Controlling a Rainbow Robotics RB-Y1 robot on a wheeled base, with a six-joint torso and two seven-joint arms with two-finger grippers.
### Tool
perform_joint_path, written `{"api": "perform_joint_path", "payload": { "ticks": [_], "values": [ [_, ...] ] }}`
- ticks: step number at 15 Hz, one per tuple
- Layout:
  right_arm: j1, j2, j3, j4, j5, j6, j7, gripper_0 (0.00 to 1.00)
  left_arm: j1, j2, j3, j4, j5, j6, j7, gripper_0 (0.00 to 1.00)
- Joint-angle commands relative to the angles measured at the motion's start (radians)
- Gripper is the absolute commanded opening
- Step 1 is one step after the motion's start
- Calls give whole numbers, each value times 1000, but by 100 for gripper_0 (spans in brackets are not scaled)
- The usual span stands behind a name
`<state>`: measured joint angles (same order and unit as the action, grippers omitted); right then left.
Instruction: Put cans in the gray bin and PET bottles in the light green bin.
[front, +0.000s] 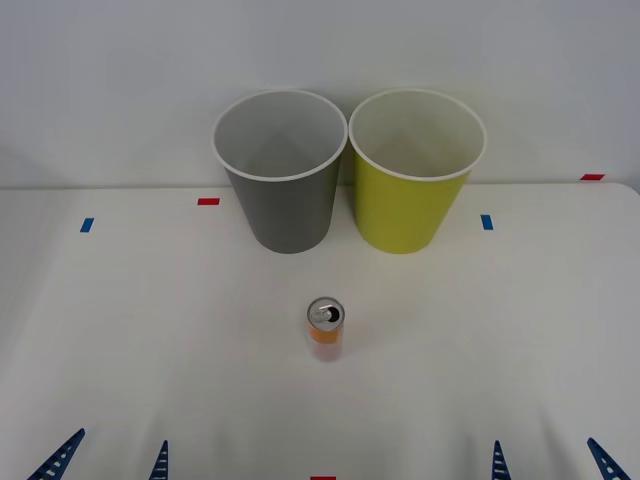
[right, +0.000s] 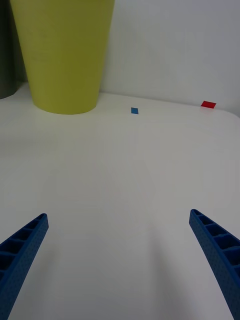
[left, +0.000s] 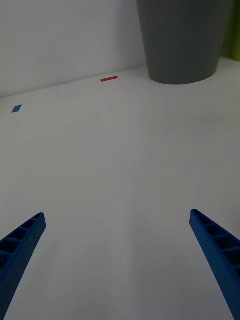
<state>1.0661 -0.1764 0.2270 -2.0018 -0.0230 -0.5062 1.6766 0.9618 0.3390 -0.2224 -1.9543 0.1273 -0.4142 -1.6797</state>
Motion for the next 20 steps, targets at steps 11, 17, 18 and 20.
{"api": "perform_joint_path", "payload": {
  "ticks": [11,17,18,20],
  "values": [
    [0,0,0,0,0,0,0,98,0,0,0,0,0,0,0,100],
    [0,0,0,0,0,0,0,98,0,0,0,0,0,0,0,100],
    [0,0,0,0,0,0,0,98,0,0,0,0,0,0,0,100],
    [0,0,0,0,0,0,0,98,0,0,0,0,0,0,0,100]
  ]
}}
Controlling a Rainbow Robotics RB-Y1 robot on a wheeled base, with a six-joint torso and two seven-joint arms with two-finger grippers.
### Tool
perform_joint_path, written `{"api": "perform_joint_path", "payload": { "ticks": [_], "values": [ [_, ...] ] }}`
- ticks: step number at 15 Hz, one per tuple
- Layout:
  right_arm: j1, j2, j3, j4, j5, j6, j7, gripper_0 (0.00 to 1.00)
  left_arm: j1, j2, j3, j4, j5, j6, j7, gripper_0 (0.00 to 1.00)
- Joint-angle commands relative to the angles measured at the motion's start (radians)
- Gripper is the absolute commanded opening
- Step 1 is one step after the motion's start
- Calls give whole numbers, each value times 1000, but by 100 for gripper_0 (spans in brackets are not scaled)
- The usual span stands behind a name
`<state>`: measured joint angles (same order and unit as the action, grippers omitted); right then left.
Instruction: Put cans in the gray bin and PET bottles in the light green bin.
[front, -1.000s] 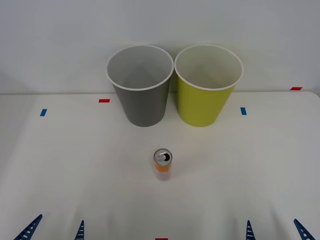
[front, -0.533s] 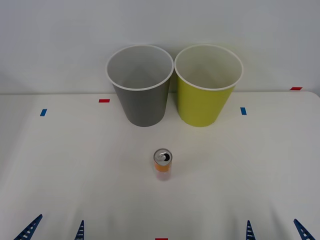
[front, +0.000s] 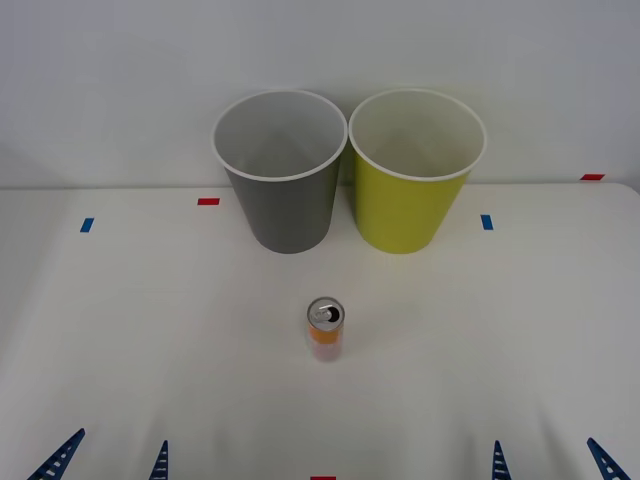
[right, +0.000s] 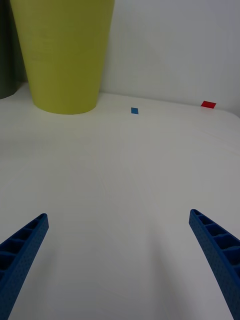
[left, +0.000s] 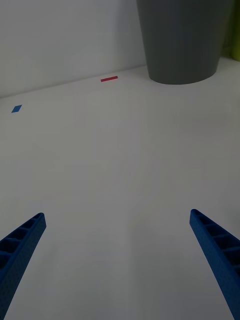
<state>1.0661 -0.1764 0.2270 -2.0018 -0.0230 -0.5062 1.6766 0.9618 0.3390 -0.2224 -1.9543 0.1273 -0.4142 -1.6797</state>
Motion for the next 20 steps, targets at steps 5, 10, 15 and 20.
{"api": "perform_joint_path", "payload": {
  "ticks": [5,10,15,20],
  "values": [
    [0,0,0,0,0,0,0,98,0,0,0,0,0,0,0,100],
    [0,0,0,0,0,0,0,98,0,0,0,0,0,0,0,100],
    [0,0,0,0,0,0,0,98,-37,8,-9,91,3,-40,5,100],
    [0,0,0,0,0,0,0,98,-64,61,-12,94,6,-95,8,100]
  ]
}}
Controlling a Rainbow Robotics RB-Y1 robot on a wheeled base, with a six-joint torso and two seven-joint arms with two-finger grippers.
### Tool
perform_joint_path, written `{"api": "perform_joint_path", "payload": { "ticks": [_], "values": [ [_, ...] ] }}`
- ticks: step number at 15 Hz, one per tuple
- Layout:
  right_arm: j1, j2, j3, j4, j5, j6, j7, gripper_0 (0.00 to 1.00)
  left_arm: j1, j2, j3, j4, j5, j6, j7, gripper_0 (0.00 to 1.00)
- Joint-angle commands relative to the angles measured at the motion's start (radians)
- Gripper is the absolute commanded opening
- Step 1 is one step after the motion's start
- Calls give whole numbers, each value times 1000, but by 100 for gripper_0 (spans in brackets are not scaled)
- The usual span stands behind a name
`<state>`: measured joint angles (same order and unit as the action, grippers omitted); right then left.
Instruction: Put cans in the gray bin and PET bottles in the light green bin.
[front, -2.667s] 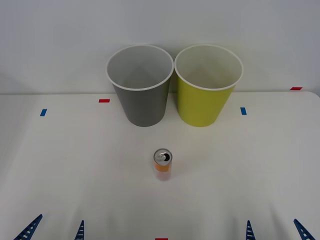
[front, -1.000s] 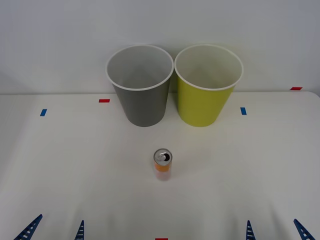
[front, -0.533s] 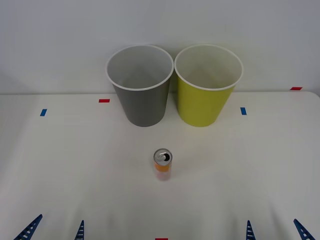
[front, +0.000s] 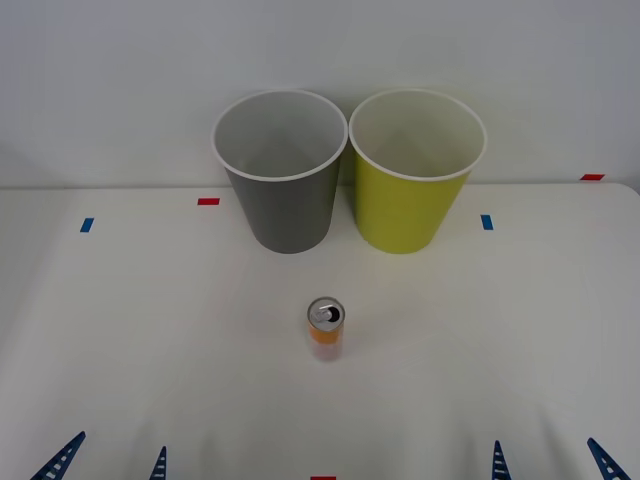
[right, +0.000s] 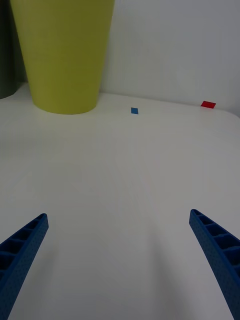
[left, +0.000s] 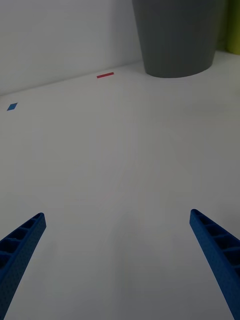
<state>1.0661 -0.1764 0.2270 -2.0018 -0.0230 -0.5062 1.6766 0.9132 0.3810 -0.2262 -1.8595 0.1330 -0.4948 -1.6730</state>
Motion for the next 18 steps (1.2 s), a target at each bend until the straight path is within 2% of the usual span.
{"api": "perform_joint_path", "payload": {
  "ticks": [1,5,10,18],
  "values": [
    [0,0,0,0,0,0,0,98,-36,35,-19,-1,7,-28,2,100],
    [0,0,0,0,0,0,0,98,-128,101,-78,-1,42,-50,9,100],
    [0,0,0,0,0,0,0,98,-229,185,-168,0,39,-48,7,100],
    [0,0,0,0,0,0,0,98,-447,216,-278,80,43,-18,10,100]
  ]
}}
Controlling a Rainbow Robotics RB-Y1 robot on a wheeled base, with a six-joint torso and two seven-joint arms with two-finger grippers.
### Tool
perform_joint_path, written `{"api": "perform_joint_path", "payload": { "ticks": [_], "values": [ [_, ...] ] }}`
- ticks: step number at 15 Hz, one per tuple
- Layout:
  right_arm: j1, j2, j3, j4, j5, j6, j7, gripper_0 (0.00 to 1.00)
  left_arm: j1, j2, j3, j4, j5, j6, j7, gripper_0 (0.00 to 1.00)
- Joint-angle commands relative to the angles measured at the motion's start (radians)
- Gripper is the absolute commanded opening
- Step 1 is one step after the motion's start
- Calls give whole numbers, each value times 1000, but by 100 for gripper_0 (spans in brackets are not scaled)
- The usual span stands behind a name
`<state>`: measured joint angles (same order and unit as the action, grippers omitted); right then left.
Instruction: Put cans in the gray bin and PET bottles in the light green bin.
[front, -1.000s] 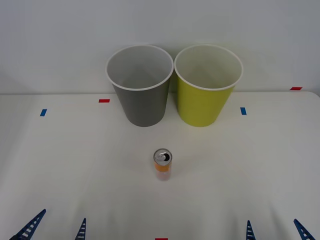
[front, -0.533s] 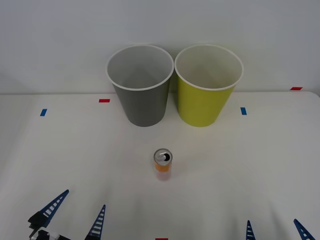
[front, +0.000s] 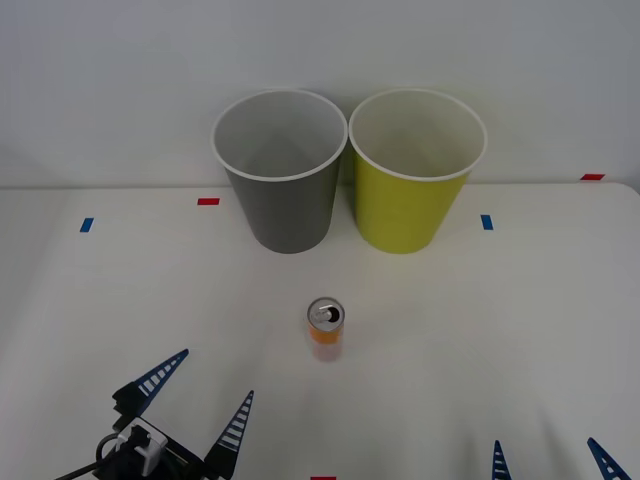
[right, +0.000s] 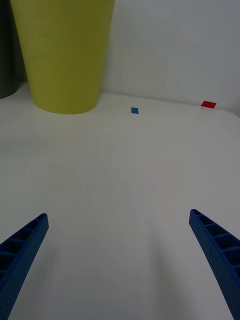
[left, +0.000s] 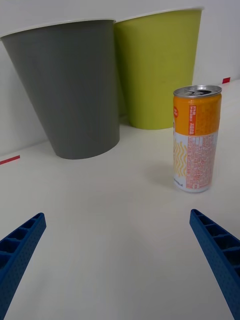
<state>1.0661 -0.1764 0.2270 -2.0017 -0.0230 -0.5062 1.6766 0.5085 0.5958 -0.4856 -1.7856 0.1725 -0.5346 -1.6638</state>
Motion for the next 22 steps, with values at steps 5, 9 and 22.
{"api": "perform_joint_path", "payload": {
  "ticks": [5,9,22],
  "values": [
    [0,0,0,0,0,0,0,98,-104,-2,-74,6,2,38,1,100],
    [0,0,0,0,0,0,0,98,-146,-7,-106,8,4,94,-2,100],
    [0,0,0,0,0,0,0,98,-320,-68,-200,9,35,248,-2,100]
  ]
}}
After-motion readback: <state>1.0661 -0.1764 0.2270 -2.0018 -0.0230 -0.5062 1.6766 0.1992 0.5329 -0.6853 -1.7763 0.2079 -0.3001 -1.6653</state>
